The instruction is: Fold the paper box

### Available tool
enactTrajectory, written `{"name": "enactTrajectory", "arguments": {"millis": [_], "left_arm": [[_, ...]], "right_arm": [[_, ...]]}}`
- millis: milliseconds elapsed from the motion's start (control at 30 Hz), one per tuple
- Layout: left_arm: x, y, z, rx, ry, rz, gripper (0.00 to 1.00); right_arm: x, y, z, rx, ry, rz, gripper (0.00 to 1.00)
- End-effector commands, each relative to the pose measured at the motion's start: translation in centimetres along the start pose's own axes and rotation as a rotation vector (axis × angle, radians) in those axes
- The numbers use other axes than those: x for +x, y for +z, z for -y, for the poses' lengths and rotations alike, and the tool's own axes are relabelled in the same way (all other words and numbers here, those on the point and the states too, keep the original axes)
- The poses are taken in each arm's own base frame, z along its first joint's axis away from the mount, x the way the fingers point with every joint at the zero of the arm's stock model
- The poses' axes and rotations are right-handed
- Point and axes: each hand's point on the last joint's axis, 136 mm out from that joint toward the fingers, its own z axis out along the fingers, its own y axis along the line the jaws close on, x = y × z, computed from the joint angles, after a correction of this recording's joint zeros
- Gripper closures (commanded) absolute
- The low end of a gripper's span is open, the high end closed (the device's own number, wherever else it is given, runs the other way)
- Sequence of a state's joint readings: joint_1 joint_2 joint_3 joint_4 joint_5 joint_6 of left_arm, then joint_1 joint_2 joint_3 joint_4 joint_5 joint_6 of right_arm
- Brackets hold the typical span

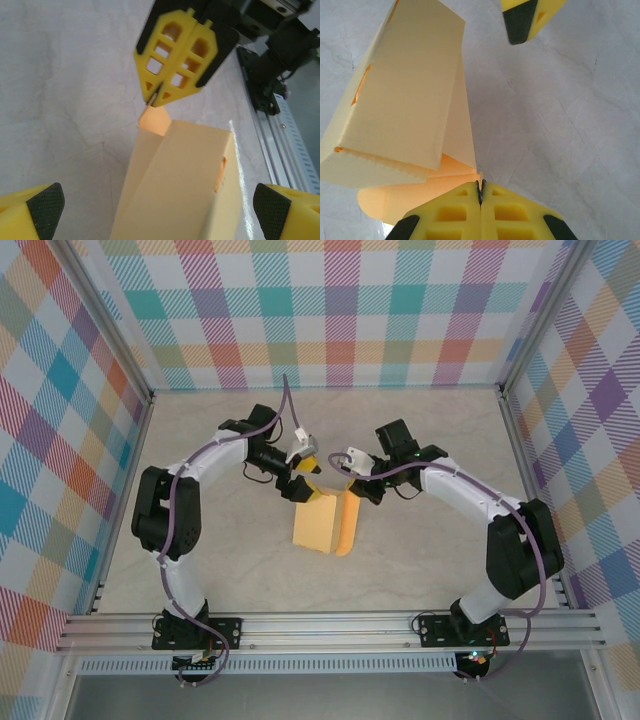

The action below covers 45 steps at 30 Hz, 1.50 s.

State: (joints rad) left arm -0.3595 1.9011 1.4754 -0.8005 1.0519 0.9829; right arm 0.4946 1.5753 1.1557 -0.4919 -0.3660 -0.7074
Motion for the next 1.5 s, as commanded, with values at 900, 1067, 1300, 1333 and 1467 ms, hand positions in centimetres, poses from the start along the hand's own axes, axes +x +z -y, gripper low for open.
{"name": "enactTrajectory", "arguments": {"millis": [900,1067,1300,1333,1467], "left_arm": [[0.2,0.0,3.1,0.044,0.155,-0.076,0.0],[1.6,1.0,2.8,0.025,0.138,-0.121,0.02],[1.7,1.4,0.8,-0.095,0.156,-0.148,0.08],[1.9,1.4,0.6,-0.099,0.153,-0.155,0.09],[2.3,1.7,0.5,-0.104,0.145,-0.163,0.17]], "right_arm": [[-4.6,-2.4,-1.6,0.022,-0.285,0.101,0.97],[-5.2,-2.7,-1.9,0.034,-0.331,0.102,0.98],[-6.3,-3.3,-2.4,0.05,-0.379,0.119,0.98],[-6.3,-3.3,-2.4,0.051,-0.379,0.116,0.98],[-6.5,-3.1,-2.8,0.045,-0.386,0.114,0.98]]}}
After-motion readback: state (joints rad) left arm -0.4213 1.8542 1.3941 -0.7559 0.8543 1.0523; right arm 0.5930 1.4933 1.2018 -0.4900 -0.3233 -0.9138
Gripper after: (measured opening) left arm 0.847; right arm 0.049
